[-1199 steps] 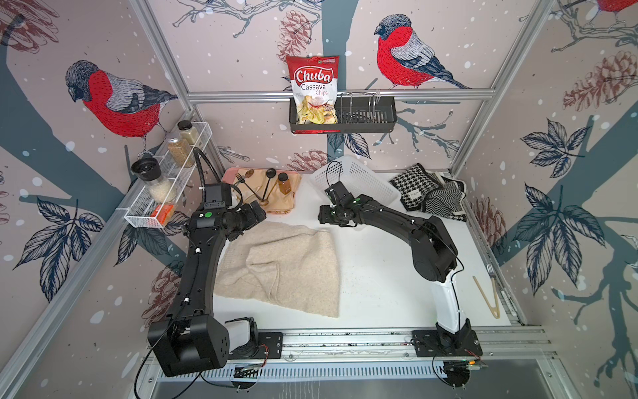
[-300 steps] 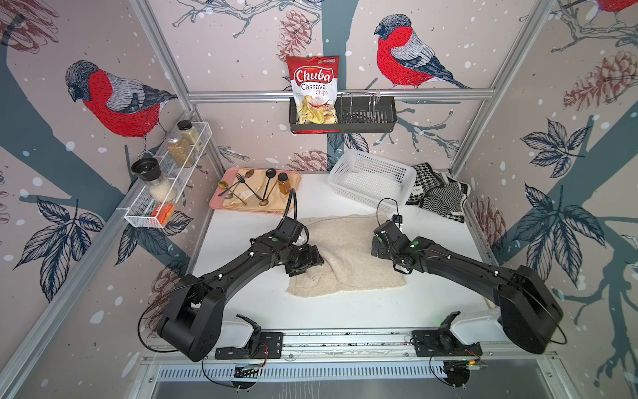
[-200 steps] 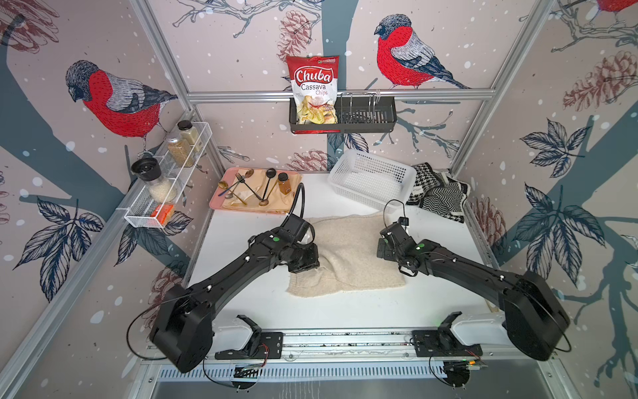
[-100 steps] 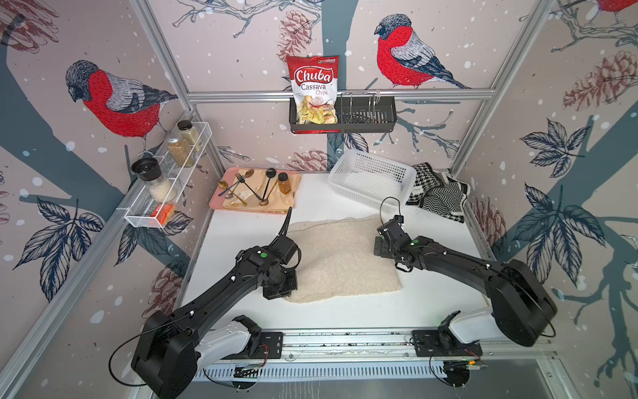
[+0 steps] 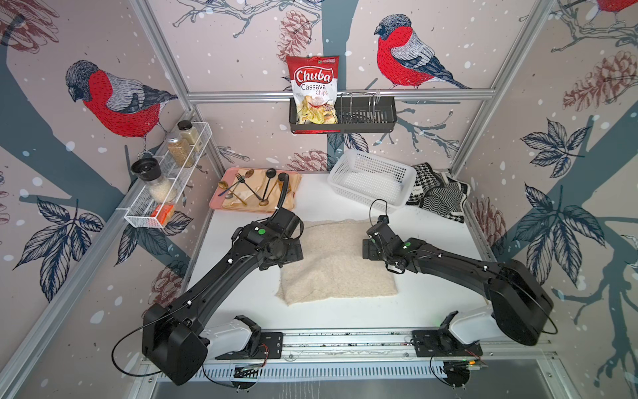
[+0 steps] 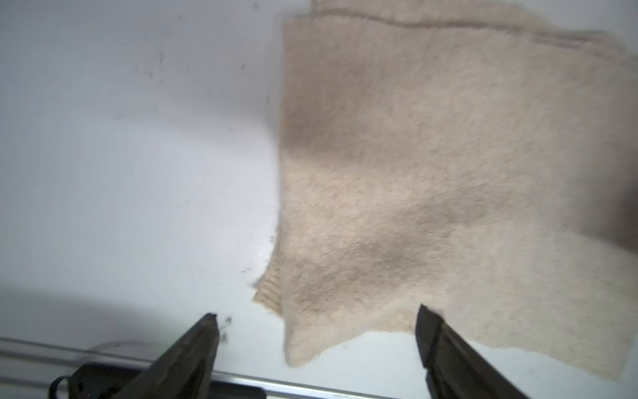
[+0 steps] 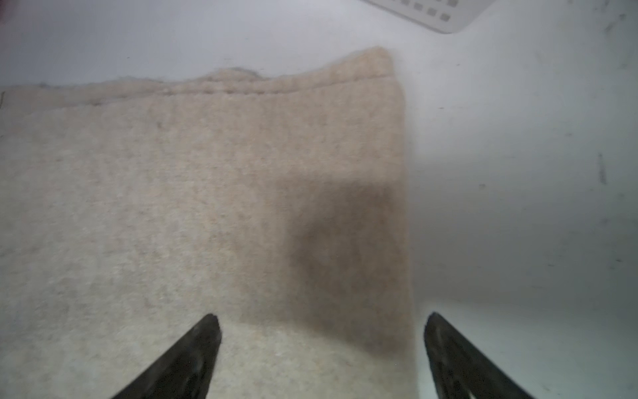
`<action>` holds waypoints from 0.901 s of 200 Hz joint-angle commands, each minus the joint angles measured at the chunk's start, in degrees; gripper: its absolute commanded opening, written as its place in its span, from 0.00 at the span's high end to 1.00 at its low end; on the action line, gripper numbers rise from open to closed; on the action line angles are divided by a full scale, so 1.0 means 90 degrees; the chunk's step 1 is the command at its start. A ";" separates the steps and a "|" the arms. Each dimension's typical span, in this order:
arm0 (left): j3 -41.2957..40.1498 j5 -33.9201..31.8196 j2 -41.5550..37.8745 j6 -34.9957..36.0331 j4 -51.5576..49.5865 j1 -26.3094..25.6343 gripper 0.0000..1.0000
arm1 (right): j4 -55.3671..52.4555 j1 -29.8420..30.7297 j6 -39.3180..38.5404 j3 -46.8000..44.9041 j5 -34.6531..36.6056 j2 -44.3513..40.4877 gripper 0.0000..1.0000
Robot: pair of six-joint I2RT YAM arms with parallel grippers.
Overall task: Roll up the scarf and place it into the basket
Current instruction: Move the basket to the center of the board.
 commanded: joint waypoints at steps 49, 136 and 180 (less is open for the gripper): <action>-0.0874 0.2715 0.1664 0.0063 0.3103 -0.0036 1.00 | 0.0120 0.0538 0.0714 -0.0495 -0.0700 -0.0040 0.61; -0.1274 0.1280 0.2683 0.0390 0.2636 -0.0044 1.00 | -0.0406 -0.0266 0.0891 -0.0701 -0.0491 0.0594 0.72; -0.0789 0.0982 0.2254 0.0879 0.2378 -0.0040 0.99 | -0.0669 -0.0490 0.0335 -0.0418 -0.0184 -0.0104 0.44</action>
